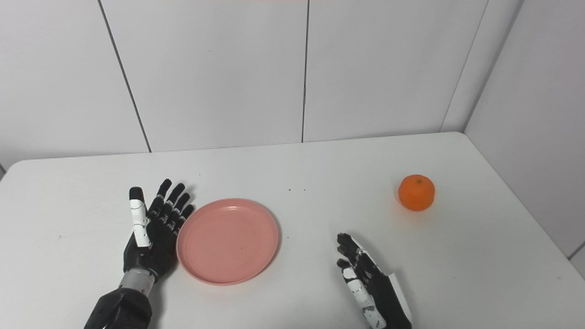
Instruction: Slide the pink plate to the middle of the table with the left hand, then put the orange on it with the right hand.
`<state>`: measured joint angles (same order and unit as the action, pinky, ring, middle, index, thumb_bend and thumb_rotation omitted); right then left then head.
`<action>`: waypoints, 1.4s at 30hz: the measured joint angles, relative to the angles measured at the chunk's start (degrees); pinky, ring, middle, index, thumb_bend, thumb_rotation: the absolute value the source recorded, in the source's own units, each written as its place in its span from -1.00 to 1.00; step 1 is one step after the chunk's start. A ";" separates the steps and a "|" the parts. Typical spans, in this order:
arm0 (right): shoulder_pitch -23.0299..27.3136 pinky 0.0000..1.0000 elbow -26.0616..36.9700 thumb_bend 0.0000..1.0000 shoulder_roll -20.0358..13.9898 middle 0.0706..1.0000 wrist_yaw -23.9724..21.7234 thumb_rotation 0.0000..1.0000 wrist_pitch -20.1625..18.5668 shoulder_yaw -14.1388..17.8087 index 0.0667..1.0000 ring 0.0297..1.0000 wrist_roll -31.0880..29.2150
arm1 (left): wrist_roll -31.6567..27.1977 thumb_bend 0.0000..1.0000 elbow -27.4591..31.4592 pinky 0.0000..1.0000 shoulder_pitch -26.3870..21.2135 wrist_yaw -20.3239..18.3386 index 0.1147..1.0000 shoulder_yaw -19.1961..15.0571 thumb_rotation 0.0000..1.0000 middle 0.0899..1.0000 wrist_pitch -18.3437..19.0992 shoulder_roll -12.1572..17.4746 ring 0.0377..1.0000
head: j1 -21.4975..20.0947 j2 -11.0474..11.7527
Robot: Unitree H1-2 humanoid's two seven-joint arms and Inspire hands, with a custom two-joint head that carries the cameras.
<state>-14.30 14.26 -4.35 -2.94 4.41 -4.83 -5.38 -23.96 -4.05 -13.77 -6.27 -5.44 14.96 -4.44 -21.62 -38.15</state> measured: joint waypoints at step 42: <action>13.28 0.40 14.91 0.73 -10.38 0.64 2.62 0.94 -7.67 6.78 0.66 0.56 42.29 | -1.00 0.71 -2.52 1.00 -0.54 -2.38 1.00 -1.09 0.85 0.95 -2.18 -0.50 0.98 | 0.44 1.32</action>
<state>-1.02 29.17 -14.73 -0.32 -3.26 1.95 36.91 -24.95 -6.57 -14.31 -8.65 -6.53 12.77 -4.94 -21.18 -36.83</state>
